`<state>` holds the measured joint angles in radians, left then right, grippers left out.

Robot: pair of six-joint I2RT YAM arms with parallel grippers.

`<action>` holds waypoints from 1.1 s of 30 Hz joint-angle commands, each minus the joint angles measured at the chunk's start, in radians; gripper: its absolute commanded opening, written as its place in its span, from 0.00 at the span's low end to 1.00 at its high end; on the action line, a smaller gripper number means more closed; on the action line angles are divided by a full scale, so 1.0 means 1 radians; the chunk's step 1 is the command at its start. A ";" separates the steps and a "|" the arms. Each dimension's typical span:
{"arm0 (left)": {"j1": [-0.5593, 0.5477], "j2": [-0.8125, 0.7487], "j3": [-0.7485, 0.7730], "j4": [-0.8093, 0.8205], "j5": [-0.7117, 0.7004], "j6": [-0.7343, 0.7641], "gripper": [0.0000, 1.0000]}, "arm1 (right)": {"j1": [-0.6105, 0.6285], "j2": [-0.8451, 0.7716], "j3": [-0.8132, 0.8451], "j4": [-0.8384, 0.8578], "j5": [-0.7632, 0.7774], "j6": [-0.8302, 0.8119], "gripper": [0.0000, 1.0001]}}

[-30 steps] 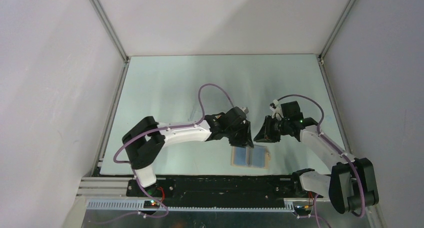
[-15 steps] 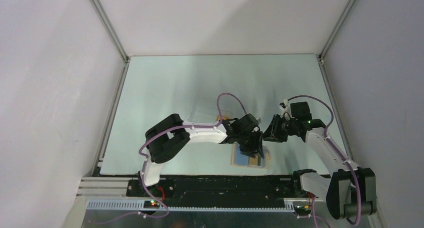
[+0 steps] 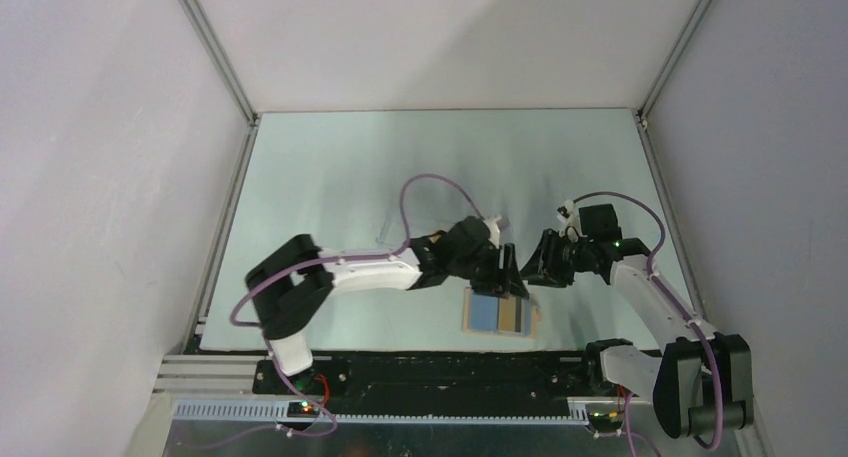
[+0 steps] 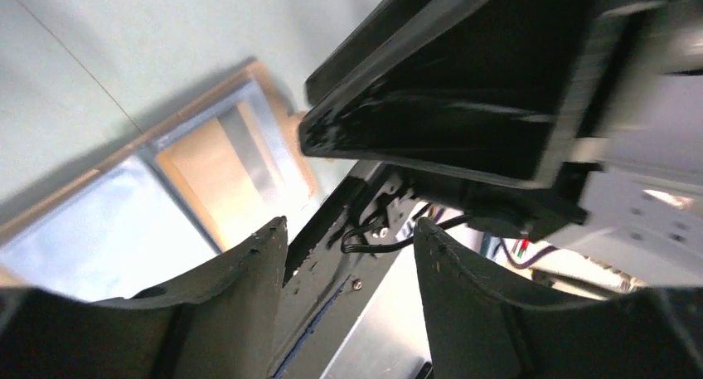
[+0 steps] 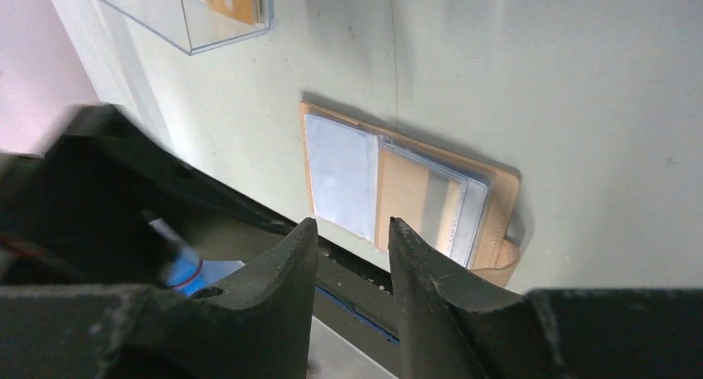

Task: Put the credit cards into the card holder
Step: Insert the credit card into the card holder, then pick up the credit card from the storage box.

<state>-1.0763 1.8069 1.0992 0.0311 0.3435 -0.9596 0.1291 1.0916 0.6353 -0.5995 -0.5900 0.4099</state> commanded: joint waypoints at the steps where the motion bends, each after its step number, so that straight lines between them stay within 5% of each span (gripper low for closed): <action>1: 0.091 -0.182 -0.094 0.162 0.000 0.038 0.62 | 0.050 0.048 0.042 0.041 -0.029 0.014 0.42; 10: 0.402 -0.427 -0.285 0.174 0.064 0.045 0.61 | 0.240 0.246 0.230 0.161 -0.043 0.119 0.44; 14: 0.513 -0.444 -0.274 -0.034 0.044 0.138 0.60 | 0.278 0.358 0.316 0.218 -0.073 0.161 0.47; 20: 0.563 -0.337 -0.131 -0.305 -0.031 0.314 0.56 | 0.295 0.527 0.415 0.280 -0.115 0.205 0.48; 27: 0.562 -0.176 -0.032 -0.320 0.034 0.325 0.43 | 0.311 0.632 0.489 0.252 -0.094 0.201 0.43; 33: 0.546 -0.066 0.025 -0.334 0.045 0.328 0.42 | 0.315 0.673 0.491 0.241 -0.076 0.186 0.36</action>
<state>-0.5163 1.7016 1.0691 -0.2829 0.3634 -0.6685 0.4374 1.7412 1.0893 -0.3599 -0.6750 0.6025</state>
